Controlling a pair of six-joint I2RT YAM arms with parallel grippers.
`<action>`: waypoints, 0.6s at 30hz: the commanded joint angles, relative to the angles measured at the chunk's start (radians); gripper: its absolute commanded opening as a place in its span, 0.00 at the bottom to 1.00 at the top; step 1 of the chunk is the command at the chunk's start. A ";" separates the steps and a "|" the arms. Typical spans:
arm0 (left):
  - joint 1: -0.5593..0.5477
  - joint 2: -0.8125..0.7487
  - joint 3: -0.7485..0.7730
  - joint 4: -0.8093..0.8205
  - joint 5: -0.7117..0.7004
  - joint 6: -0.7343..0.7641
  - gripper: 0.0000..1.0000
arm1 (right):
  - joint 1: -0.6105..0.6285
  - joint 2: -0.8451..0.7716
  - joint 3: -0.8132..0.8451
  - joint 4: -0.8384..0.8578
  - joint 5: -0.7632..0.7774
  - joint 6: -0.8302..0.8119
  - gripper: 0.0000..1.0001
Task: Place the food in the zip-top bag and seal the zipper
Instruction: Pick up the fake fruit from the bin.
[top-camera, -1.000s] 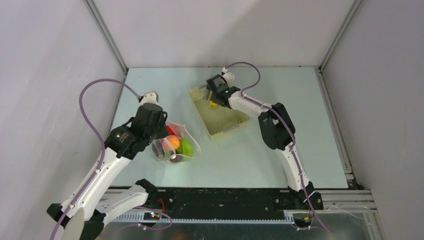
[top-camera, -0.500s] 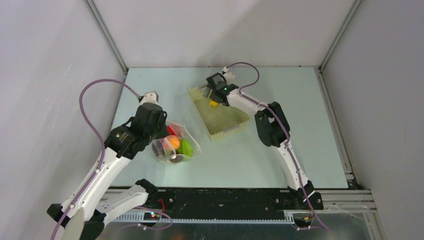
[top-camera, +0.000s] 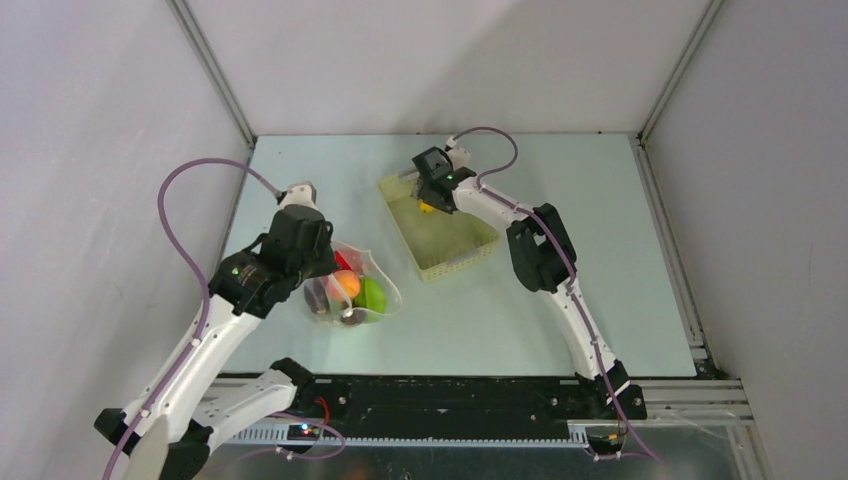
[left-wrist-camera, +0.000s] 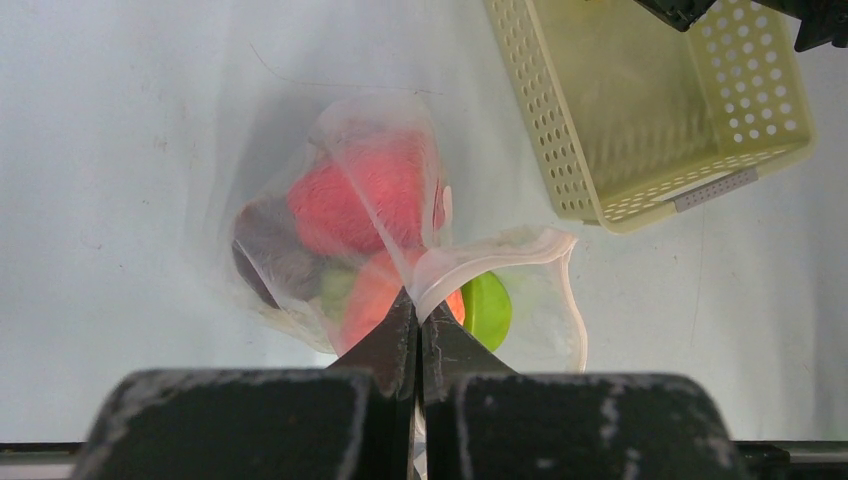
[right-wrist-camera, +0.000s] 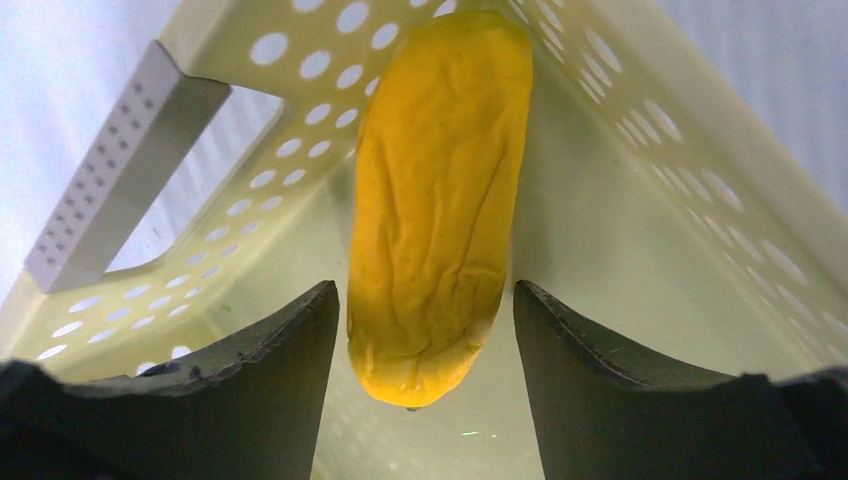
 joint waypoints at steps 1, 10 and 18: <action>0.010 -0.015 0.000 0.050 0.005 0.023 0.00 | -0.012 0.031 0.040 -0.029 -0.008 0.033 0.66; 0.012 -0.017 -0.002 0.051 0.009 0.025 0.00 | -0.017 0.026 0.027 -0.027 -0.023 0.036 0.48; 0.015 -0.013 -0.012 0.058 0.021 0.023 0.00 | -0.013 -0.162 -0.180 0.172 -0.069 -0.076 0.21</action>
